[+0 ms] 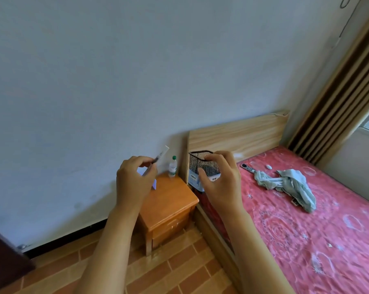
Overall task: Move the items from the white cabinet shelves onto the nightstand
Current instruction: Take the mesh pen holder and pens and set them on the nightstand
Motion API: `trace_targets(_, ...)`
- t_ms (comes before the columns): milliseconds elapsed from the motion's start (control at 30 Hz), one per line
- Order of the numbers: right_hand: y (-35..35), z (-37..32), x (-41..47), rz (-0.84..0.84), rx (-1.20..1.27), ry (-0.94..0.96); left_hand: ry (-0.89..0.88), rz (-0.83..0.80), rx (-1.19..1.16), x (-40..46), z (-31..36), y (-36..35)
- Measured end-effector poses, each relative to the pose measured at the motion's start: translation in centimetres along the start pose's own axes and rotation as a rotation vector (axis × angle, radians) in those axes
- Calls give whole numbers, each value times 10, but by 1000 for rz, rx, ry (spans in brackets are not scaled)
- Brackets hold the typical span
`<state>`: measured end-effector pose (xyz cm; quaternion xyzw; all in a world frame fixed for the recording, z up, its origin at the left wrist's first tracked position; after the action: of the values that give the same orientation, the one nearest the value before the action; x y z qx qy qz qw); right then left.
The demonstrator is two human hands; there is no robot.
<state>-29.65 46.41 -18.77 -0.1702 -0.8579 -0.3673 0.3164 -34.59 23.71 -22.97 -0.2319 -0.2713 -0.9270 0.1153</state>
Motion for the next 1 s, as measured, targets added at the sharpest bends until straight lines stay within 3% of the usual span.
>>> trace_targets(533, -121, 30, 62, -130, 92, -38, 169, -22, -26, 48, -87, -6)
trace_targets(1000, -229, 158, 173, -160, 190, -146, 215, -117, 39, 194, -152, -101)
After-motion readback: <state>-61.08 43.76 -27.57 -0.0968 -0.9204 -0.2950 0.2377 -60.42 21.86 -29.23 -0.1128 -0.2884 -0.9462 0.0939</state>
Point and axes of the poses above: each hand's wrist, its own x-axis towards the middle knuckle, its own y-axis out of the back of the hand, z = x × y, the point moved 1 cm from there along x, towards the middle knuckle, and after that the axes turned 5 degrees about -z, right-handed, at the moved point
